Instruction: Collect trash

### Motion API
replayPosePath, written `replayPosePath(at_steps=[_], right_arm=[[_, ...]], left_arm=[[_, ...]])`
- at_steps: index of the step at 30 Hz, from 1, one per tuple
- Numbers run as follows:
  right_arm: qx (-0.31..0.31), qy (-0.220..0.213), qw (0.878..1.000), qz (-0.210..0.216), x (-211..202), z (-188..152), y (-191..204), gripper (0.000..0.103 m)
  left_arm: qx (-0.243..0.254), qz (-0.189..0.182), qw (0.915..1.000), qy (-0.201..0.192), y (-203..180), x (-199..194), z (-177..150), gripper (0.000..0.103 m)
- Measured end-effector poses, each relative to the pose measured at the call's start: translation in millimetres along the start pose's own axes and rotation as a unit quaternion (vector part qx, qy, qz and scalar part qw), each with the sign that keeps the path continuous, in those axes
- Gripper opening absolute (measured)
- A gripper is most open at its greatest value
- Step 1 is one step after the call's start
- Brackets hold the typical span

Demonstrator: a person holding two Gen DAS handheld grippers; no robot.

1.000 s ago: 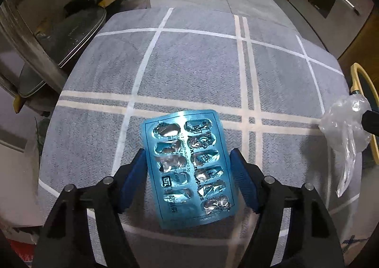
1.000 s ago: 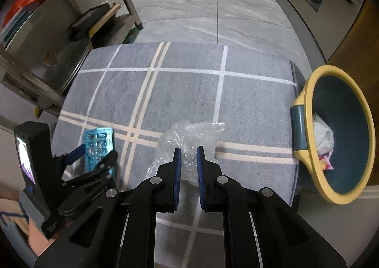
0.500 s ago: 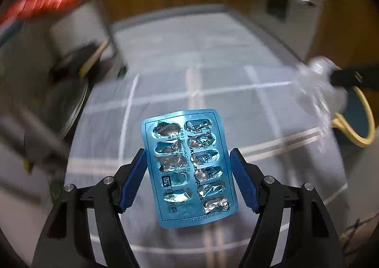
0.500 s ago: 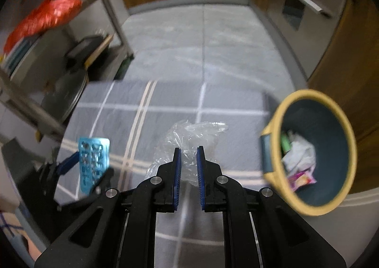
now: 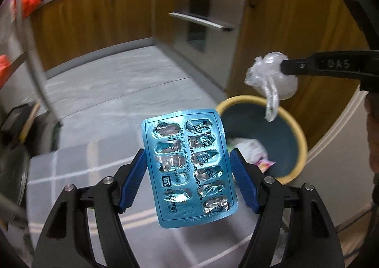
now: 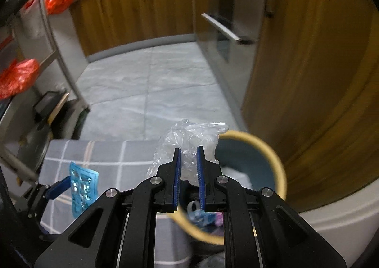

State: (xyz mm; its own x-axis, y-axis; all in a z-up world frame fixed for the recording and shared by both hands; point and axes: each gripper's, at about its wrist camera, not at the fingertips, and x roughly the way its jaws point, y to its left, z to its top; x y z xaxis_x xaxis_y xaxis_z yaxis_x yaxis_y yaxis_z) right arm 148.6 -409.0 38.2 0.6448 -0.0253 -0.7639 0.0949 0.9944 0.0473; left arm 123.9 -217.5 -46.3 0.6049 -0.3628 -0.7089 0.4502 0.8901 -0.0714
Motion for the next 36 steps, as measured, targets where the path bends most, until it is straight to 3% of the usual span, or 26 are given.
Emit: replayPosePath(at_steps=[8,13,17,20,25,33,36], right_arm=[[0.019,0.042,0.999,-0.019,42,7,-49,0.014],[0.009,0.067,0.997,-0.027,66,7,-59,0.014],[0.020,0.090,0.995,-0.033,84,4,-66,0.024],[0.023,0.096,0.994,-0.036,89,3,-68,0.039],[0.031,0.089,0.995,-0.035,86,3,-66,0.054],[0.060,0.068,0.996,-0.011,43,-11,-51,0.056],[0.085,0.053,0.995,0.003,19,-24,-45,0.064]], left_arm=[[0.058,-0.056,0.9967,0.008,-68,64,28,0.071],[0.068,-0.072,0.9950,0.014,-84,90,30,0.071],[0.067,-0.085,0.9939,0.019,-87,97,25,0.072],[0.065,-0.087,0.9939,0.019,-82,96,21,0.084],[0.057,-0.084,0.9946,0.022,-67,84,16,0.084],[0.043,-0.065,0.9969,0.008,-38,22,17,0.084],[0.040,-0.056,0.9975,0.015,-29,-3,15,0.086]])
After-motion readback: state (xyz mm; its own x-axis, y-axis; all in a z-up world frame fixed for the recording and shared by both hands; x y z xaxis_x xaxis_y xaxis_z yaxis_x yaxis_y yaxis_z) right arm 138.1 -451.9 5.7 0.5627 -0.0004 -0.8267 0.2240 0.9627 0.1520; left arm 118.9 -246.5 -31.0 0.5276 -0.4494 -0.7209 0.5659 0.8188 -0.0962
